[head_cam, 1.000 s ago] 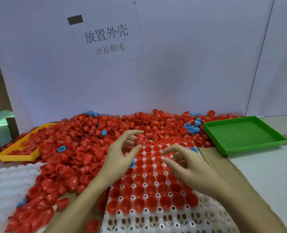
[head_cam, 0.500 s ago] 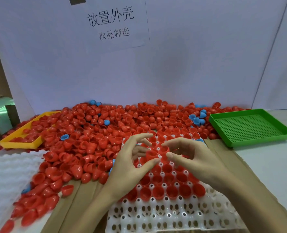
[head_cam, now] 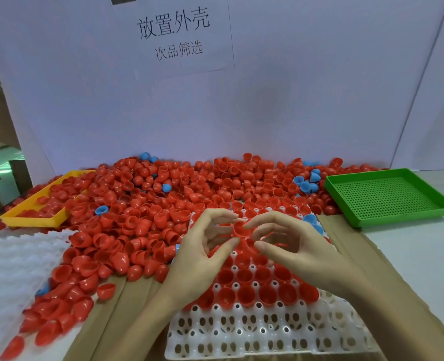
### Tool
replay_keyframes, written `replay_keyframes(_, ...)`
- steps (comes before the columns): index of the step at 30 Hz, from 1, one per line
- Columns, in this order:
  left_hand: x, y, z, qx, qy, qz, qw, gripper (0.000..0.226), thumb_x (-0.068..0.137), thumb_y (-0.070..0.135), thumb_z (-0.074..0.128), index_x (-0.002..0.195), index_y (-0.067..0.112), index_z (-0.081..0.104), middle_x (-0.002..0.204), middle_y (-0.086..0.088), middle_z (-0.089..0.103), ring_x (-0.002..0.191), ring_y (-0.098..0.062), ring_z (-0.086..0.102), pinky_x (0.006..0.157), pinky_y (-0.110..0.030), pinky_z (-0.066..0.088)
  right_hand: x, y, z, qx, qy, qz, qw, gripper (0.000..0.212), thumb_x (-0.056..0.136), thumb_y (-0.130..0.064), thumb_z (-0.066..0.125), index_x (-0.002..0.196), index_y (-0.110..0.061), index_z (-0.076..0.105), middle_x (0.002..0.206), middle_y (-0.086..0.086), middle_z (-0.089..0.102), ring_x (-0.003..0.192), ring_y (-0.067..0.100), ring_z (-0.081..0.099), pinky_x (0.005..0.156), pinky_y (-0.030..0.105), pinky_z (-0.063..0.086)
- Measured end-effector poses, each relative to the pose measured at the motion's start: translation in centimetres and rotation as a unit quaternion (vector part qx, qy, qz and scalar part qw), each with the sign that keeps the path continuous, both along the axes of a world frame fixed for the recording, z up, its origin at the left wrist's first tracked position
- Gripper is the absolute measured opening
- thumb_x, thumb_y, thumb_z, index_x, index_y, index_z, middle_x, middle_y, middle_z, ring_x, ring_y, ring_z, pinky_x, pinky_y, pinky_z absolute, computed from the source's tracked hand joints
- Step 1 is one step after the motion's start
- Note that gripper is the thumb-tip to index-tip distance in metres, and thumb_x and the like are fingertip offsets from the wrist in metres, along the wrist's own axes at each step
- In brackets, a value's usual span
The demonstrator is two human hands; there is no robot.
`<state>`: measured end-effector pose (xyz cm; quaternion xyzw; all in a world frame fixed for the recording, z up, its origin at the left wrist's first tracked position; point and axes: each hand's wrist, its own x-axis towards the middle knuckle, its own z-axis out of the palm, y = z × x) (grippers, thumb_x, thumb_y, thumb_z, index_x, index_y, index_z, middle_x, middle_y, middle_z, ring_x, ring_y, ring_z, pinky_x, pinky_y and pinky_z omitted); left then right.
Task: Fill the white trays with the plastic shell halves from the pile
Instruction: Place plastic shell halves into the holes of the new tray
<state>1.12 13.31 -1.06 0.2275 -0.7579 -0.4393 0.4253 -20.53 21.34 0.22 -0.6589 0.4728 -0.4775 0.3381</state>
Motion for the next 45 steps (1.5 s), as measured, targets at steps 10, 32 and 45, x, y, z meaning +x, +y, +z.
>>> replay_keyframes(10,0.2,-0.3,0.2,-0.029,-0.047,0.032,0.998,0.020,0.101,0.025,0.068,0.120,0.031,0.068,0.121,0.012,0.073,0.121,-0.011,0.067,0.099,-0.024,0.055,-3.6,0.4,1.1,0.029,0.118,-0.034,0.992,0.014,0.095,-0.018,0.078,0.101,-0.030,0.077,0.090,0.000,0.078,0.080,0.014,0.075,0.072,0.027,0.060)
replay_keyframes(32,1.5,-3.3,-1.0,-0.109,-0.129,0.193,0.967,0.016,0.100,0.021,0.067,0.108,0.035,0.069,0.105,0.020,0.070,0.107,-0.004,0.066,0.088,-0.014,0.050,-8.2,2.3,1.8,0.154,0.219,0.011,0.963,0.022,0.091,-0.047,0.078,0.086,-0.025,0.077,0.062,-0.011,0.063,0.057,0.003,0.054,0.056,0.016,0.041)
replay_keyframes(45,0.0,-16.7,1.2,-0.126,-0.300,0.274,0.905,0.013,0.101,0.015,0.062,0.109,0.014,0.071,0.114,-0.003,0.065,0.105,-0.018,0.061,0.091,-0.028,0.045,-7.1,1.3,0.8,0.060,0.246,-0.061,0.966,0.034,0.094,-0.062,0.063,0.075,-0.034,0.073,0.056,-0.007,0.058,0.051,0.004,0.046,0.052,0.023,0.036)
